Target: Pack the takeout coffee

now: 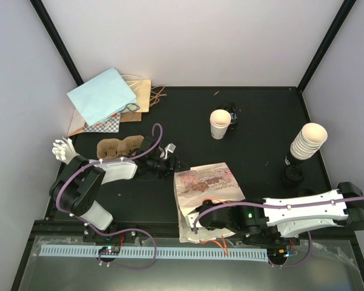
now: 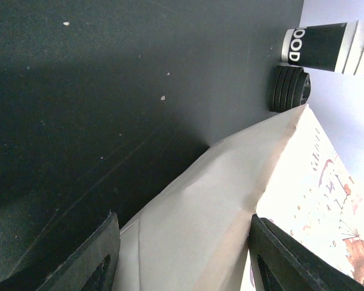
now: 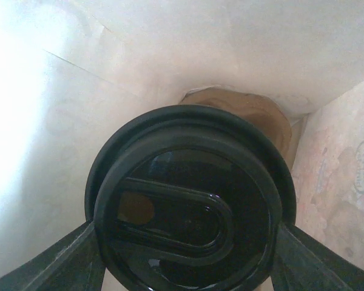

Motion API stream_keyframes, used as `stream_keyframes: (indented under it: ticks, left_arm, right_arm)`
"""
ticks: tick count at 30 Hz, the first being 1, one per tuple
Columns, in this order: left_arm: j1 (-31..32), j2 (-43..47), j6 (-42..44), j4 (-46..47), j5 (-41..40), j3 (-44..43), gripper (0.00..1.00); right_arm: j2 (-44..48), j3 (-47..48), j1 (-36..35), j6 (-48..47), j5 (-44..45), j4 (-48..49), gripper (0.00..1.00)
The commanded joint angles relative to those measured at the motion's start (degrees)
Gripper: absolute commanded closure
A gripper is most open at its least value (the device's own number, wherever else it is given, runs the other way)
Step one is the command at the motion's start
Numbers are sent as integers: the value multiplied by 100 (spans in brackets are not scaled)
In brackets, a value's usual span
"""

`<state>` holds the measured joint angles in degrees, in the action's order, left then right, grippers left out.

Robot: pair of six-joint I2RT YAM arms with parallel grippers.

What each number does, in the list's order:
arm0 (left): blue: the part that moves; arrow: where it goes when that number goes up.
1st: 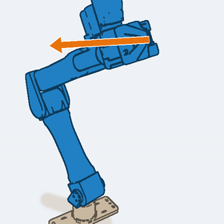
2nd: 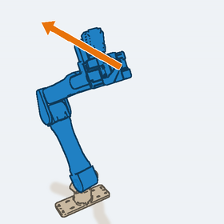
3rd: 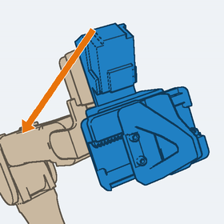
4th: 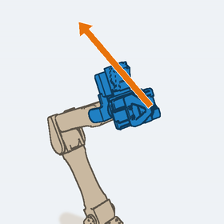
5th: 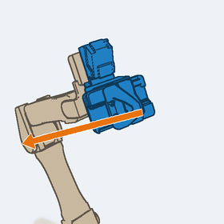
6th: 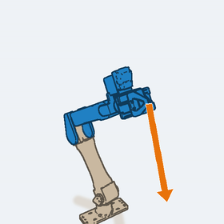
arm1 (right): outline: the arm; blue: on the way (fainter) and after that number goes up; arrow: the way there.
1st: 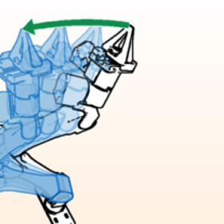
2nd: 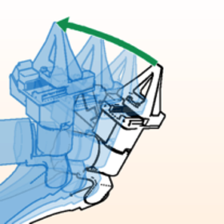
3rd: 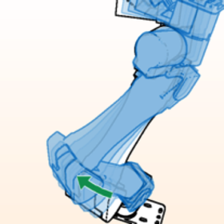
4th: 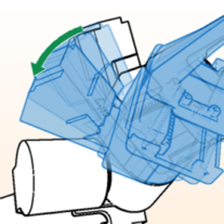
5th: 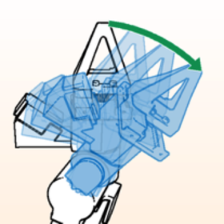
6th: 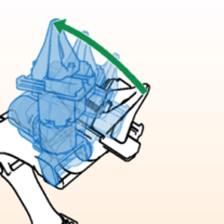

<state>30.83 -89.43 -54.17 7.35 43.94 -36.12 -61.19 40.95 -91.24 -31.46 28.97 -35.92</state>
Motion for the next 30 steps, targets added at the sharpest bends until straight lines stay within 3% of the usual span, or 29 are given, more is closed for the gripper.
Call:
stream_keyframes:
  ticks: [1, 30]
  left_arm:
    - [59, -166, 30, -121, 225, -148, 41]
    - [92, -406, -50, 3, 576, -148, 44]
  right_arm:
    - [-65, -154, 43, -158, 309, 165, 55]
    - [-671, 55, 422, -298, 830, 495, 56]
